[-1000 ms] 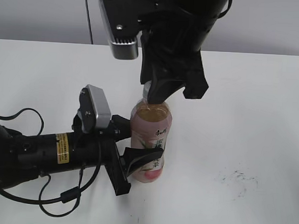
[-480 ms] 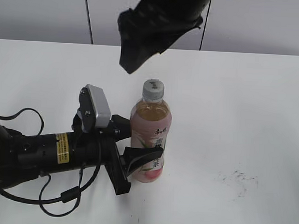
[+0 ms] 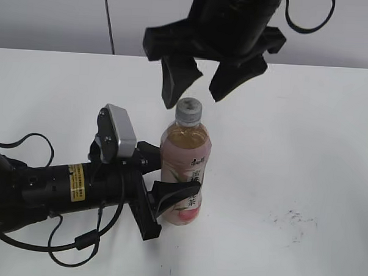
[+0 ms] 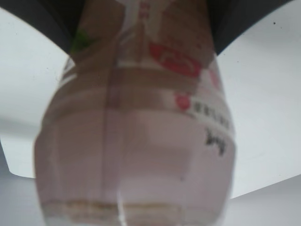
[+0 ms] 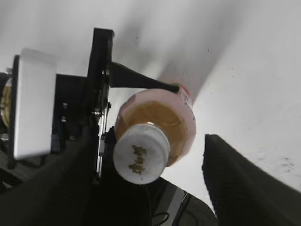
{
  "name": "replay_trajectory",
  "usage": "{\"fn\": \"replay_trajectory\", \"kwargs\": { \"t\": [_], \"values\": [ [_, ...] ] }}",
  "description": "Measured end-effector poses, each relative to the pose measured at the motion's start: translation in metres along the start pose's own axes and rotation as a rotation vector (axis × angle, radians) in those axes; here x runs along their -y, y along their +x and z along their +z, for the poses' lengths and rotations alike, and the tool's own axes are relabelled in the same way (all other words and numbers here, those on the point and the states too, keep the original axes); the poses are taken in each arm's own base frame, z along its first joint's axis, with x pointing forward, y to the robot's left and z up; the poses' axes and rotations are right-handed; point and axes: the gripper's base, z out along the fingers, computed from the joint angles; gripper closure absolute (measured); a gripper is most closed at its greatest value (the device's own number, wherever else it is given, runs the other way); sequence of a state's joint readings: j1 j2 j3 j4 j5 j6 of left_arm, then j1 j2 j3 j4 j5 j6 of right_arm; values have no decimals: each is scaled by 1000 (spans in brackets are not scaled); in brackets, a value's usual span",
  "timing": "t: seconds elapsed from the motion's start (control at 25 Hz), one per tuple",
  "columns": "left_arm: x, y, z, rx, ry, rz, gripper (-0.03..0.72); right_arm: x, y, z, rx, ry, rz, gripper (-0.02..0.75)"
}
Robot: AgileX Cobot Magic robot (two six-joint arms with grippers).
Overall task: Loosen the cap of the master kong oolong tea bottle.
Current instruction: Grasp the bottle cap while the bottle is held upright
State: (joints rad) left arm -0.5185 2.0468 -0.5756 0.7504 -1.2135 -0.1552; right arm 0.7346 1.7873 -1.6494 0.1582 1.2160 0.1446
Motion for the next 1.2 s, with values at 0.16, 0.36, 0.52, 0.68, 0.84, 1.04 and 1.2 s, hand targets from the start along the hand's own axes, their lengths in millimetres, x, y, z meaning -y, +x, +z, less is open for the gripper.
{"fn": "replay_trajectory", "kwargs": {
  "t": [0.16,0.36,0.52,0.68,0.84,1.04,1.2],
  "values": [
    [0,0,0,0,0,0,310,2,5,7,-33,5,6,225],
    [0,0,0,0,0,0,310,0,5,7,-36,-15,14,265],
    [0,0,0,0,0,0,310,0,5,10,-42,-17,-2,402],
    [0,0,0,-1,-1,-2,310,0,4,12,-43,-29,-221,465],
    [0,0,0,-1,0,-1,310,-2,4,12,-34,-33,-729,465],
    [0,0,0,-1,4,8,310,-2,4,12,-33,-29,-1365,465],
    [0,0,0,-1,5,9,310,-2,4,12,-33,-30,-1453,465]
  ]
}}
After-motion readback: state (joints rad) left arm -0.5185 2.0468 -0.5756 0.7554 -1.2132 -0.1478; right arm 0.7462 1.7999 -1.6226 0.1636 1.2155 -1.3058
